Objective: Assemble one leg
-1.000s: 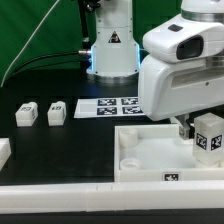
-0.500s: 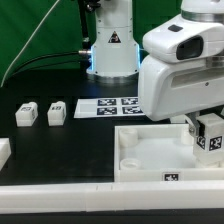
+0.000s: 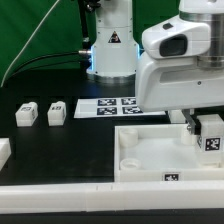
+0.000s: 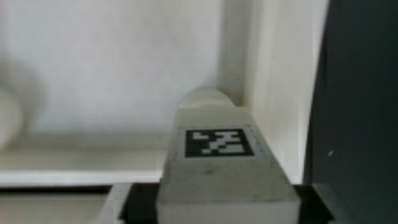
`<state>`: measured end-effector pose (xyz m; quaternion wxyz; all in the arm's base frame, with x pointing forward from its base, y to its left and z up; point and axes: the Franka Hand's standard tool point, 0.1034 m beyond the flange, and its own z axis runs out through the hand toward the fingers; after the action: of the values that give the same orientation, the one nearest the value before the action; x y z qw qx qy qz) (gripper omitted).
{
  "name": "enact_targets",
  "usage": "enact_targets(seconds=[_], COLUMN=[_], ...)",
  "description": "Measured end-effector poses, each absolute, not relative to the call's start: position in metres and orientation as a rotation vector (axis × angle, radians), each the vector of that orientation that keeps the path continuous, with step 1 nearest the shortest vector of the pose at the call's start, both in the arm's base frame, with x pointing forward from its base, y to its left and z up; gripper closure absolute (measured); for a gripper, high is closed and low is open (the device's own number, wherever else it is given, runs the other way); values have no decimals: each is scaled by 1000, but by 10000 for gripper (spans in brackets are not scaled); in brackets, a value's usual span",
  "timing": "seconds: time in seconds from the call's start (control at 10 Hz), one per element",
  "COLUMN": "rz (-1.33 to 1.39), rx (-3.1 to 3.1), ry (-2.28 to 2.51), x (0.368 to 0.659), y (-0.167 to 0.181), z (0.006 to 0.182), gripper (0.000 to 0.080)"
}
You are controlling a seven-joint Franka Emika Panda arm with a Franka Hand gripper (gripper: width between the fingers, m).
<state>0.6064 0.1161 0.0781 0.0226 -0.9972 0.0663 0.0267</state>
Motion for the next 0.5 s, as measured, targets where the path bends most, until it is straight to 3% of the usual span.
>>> enact_targets(seconds=[0.5], rz=[98], rx=[-2856], ry=[1226], x=[607], y=[116], z=[77], gripper=[508])
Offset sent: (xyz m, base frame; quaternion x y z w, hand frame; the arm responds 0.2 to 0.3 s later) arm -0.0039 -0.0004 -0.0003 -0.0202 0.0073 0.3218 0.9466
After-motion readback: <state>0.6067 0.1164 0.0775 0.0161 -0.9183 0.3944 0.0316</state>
